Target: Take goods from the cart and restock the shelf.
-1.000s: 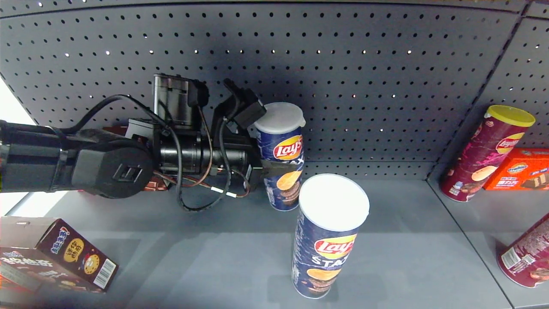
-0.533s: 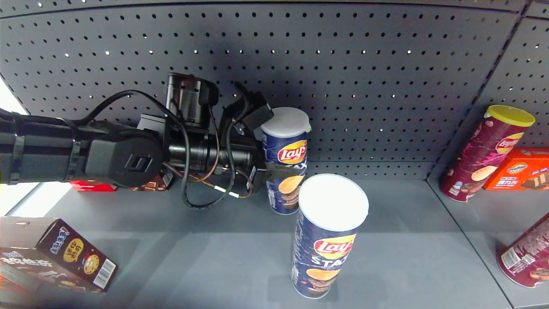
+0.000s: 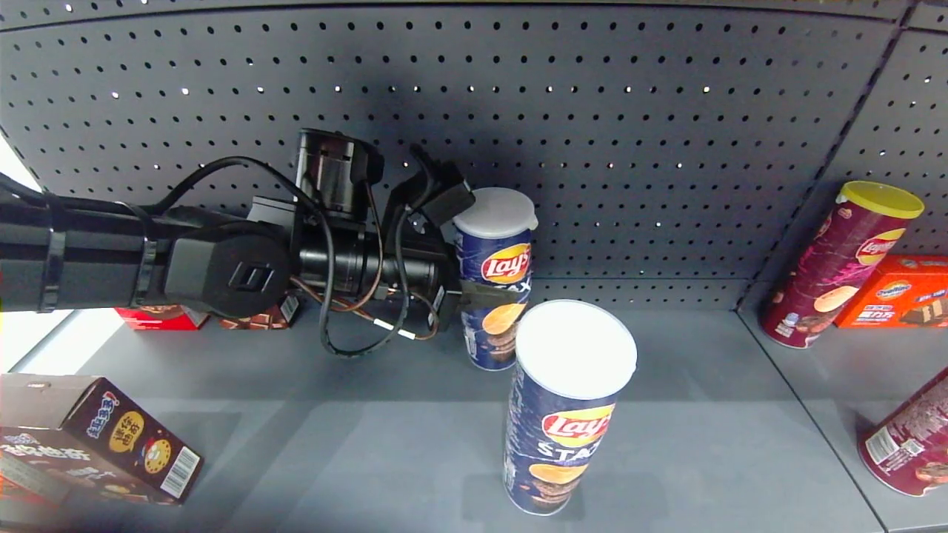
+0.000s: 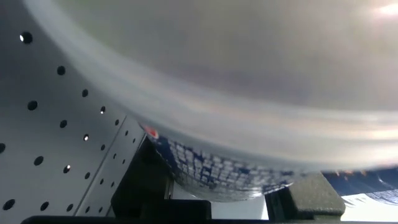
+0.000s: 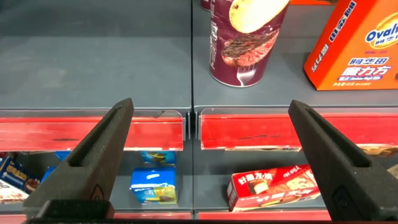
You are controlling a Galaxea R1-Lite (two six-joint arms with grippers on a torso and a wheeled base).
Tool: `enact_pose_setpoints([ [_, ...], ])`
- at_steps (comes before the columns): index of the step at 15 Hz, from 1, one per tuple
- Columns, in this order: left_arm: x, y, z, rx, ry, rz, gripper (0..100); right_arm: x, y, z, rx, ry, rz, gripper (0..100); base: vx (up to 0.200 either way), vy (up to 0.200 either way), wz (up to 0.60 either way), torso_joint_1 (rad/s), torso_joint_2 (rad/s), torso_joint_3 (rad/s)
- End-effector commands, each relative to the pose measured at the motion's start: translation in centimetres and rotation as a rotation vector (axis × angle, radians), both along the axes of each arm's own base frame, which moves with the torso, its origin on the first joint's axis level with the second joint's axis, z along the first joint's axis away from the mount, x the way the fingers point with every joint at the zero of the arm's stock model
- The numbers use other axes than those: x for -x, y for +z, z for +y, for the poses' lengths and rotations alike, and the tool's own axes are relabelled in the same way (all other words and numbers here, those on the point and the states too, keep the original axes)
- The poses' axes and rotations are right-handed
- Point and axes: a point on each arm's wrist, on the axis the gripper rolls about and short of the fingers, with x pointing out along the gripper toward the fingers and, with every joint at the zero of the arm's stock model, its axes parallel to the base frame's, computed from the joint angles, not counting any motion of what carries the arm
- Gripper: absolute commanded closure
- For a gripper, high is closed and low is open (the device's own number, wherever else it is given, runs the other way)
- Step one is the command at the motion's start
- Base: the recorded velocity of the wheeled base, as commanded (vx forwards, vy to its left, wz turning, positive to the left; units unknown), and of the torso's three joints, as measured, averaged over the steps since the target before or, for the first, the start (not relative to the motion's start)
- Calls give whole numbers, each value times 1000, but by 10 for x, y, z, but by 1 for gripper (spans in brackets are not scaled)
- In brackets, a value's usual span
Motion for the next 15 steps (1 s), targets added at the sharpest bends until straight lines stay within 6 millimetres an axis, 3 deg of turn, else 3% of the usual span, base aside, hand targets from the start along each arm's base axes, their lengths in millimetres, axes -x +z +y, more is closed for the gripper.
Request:
enact_pose_setpoints([
  [1, -2, -4, -1, -5, 0, 9, 100, 0, 0, 0, 0, 0, 0, 0, 0, 0, 0, 0, 0, 0],
  [9, -5, -17, -3, -31, -10, 14, 100, 0, 0, 0, 0, 0, 0, 0, 0, 0, 0, 0, 0, 0],
  [10, -5, -18, -2, -35, -12, 12, 0, 0, 0, 0, 0, 0, 0, 0, 0, 0, 0, 0, 0, 0],
  [15, 6, -12, 6, -33, 2, 6, 0, 0, 0, 0, 0, 0, 0, 0, 0, 0, 0, 0, 0, 0],
])
